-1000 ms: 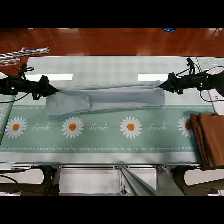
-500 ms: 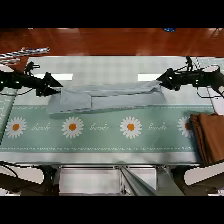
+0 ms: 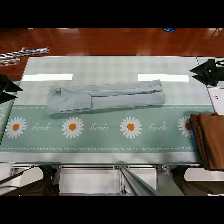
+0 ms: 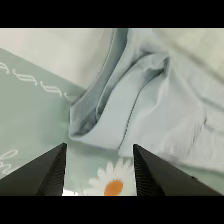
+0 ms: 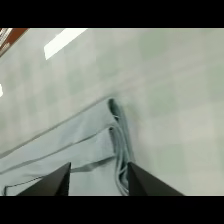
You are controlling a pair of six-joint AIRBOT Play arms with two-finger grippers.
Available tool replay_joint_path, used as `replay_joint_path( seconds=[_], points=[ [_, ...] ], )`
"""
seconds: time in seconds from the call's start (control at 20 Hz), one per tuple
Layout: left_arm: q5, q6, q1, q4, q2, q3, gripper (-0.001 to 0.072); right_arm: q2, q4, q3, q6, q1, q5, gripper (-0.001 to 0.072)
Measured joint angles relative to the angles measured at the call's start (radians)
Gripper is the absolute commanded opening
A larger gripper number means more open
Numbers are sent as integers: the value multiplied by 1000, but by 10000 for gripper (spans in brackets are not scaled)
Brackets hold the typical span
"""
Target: Fold the shirts.
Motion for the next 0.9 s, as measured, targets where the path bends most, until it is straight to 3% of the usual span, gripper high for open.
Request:
replay_joint_path(
  seconds=[0.2,0.35,0.65,0.9],
  points=[
    [180,47,-99,-50,314,-316,502,10,-19,-152,23,11,-83,413],
    [245,62,-242,-67,428,-462,503,-39,-7,-197,34,61,-113,413],
    [441,60,-480,-80,471,-547,502,-153,82,-220,39,178,-151,414],
    [517,33,-546,-81,459,-558,503,-218,193,-221,45,263,-198,400]
  ],
)
